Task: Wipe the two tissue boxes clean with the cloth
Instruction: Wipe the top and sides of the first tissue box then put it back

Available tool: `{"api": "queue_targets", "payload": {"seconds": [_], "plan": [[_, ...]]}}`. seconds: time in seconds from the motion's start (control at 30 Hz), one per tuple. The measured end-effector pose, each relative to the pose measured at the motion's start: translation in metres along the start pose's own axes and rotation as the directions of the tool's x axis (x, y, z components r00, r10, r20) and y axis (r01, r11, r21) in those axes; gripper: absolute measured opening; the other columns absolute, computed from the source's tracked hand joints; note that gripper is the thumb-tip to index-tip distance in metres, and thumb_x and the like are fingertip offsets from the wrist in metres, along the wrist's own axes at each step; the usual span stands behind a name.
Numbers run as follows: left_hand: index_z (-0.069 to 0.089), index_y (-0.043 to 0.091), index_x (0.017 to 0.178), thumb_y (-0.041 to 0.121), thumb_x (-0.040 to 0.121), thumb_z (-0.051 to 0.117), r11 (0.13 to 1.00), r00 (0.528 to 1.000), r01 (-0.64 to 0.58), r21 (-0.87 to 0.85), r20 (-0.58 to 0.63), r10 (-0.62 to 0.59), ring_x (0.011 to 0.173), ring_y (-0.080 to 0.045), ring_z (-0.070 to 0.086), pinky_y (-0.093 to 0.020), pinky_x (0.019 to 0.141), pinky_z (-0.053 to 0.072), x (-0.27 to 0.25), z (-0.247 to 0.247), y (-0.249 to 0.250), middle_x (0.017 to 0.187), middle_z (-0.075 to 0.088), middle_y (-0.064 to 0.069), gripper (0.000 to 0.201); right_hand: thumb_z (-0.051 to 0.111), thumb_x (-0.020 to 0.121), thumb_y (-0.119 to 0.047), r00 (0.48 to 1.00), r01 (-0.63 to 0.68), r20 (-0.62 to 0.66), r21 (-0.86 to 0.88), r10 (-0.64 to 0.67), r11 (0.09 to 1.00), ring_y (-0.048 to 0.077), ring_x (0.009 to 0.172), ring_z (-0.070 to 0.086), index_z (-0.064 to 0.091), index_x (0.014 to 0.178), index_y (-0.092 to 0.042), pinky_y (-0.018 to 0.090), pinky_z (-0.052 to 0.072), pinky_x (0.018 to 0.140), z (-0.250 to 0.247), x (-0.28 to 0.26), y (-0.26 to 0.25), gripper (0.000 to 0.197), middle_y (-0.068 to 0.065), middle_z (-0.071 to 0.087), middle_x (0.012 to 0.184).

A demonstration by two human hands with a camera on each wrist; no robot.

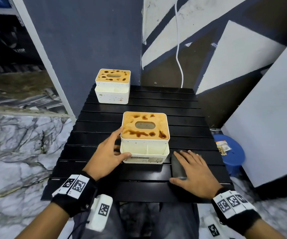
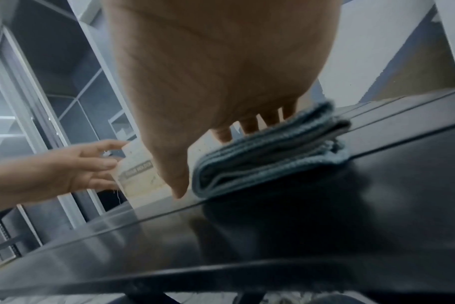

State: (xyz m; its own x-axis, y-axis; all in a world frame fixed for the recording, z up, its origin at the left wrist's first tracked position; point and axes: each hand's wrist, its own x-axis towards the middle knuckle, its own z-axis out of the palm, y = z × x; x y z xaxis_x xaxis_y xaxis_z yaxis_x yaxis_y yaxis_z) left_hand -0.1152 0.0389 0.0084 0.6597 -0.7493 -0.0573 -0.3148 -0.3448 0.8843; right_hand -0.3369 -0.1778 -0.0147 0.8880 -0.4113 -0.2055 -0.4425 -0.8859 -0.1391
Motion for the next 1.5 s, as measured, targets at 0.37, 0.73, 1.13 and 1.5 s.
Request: {"api": "queue_targets", "payload": {"seconds": [0.37,0.73,1.13,1.5], "plan": [[0.023,0.040,0.155,0.016,0.083,0.081,0.999,1.000,0.010,0.048,0.008,-0.011,0.110,-0.004,0.064,-0.022,0.090,0.057,0.000,-0.003,0.000,0.143,0.050,0.012,0.096,0.021,0.083,-0.082,0.978,0.104,-0.157,-0.208,-0.138,0.973,0.026,0.099,0.055,0.045,0.139,-0.012,0.043,0.045,0.095,0.020,0.008,0.009,0.093,0.005,0.056,0.107],[0.031,0.030,0.154,0.036,0.093,0.068,0.997,0.997,0.025,0.073,-0.080,-0.019,0.127,-0.012,0.054,-0.037,0.109,0.046,0.016,-0.018,0.014,0.146,0.051,0.004,0.072,0.045,0.072,-0.077,0.936,-0.063,-0.290,0.421,0.200,0.905,0.025,0.117,0.049,0.037,0.139,-0.020,0.044,0.039,0.101,-0.051,0.032,0.010,0.088,0.007,0.050,0.125],[0.019,0.034,0.158,0.054,0.092,0.060,0.966,0.965,0.233,0.114,-0.152,-0.214,0.134,-0.031,0.050,-0.050,0.113,0.039,0.082,0.004,0.032,0.148,0.052,-0.007,0.080,0.038,0.086,-0.070,0.919,0.029,-0.393,0.027,-0.016,0.999,0.019,0.117,0.043,0.038,0.130,-0.029,0.039,0.034,0.098,-0.071,0.073,-0.053,0.061,-0.004,0.046,0.132],[0.027,0.032,0.155,0.048,0.096,0.059,0.934,0.961,0.264,0.240,-0.152,-0.233,0.131,-0.038,0.046,-0.049,0.110,0.040,0.087,0.007,0.036,0.139,0.054,-0.016,0.070,0.041,0.098,-0.043,0.940,0.085,-0.335,0.040,-0.067,0.996,0.017,0.137,0.027,0.019,0.150,-0.026,0.038,0.022,0.111,-0.069,0.083,-0.043,0.059,-0.005,0.018,0.158]]}}
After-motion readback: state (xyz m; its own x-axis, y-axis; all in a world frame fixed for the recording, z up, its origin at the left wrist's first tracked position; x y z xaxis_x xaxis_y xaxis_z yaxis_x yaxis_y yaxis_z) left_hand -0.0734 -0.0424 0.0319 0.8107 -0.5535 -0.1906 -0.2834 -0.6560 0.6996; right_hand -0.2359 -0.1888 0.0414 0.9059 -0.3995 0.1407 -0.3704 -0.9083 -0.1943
